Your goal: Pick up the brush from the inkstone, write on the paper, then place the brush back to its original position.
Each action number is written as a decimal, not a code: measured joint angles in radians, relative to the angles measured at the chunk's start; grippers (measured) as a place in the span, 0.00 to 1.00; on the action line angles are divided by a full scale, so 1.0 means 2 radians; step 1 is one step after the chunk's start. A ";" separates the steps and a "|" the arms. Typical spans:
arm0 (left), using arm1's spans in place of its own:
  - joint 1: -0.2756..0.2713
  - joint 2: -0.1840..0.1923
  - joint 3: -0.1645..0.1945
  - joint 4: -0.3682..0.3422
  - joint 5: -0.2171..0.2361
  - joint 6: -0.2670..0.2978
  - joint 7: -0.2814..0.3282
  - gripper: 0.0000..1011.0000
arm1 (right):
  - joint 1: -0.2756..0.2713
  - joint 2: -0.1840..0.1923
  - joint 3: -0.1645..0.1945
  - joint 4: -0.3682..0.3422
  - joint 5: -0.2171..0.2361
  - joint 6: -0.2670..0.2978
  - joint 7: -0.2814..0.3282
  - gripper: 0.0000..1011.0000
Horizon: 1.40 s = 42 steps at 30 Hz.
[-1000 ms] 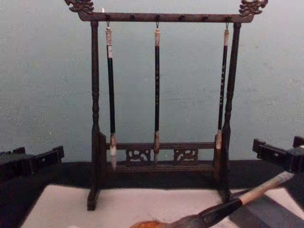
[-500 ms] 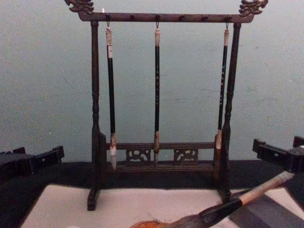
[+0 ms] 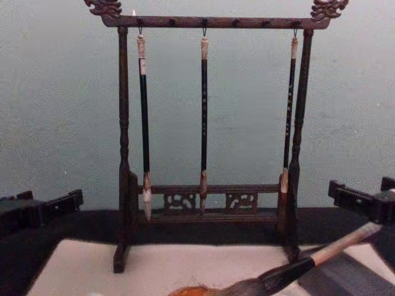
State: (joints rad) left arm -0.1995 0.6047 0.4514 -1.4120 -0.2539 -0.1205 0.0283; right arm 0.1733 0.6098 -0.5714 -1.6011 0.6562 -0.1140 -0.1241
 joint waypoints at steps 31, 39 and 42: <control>0.000 0.000 0.000 0.000 0.000 0.000 0.000 0.99 | 0.000 0.000 0.000 0.000 0.000 0.000 0.000 1.00; 0.000 0.000 0.000 0.000 0.000 0.000 0.000 0.99 | 0.000 0.000 0.000 0.000 0.000 0.000 0.000 1.00; 0.000 0.000 0.000 0.000 0.000 0.000 0.000 0.99 | 0.000 0.000 0.000 0.000 0.000 0.000 0.000 1.00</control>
State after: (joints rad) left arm -0.1995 0.6047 0.4514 -1.4120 -0.2539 -0.1205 0.0283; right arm 0.1734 0.6097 -0.5714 -1.6010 0.6562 -0.1140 -0.1241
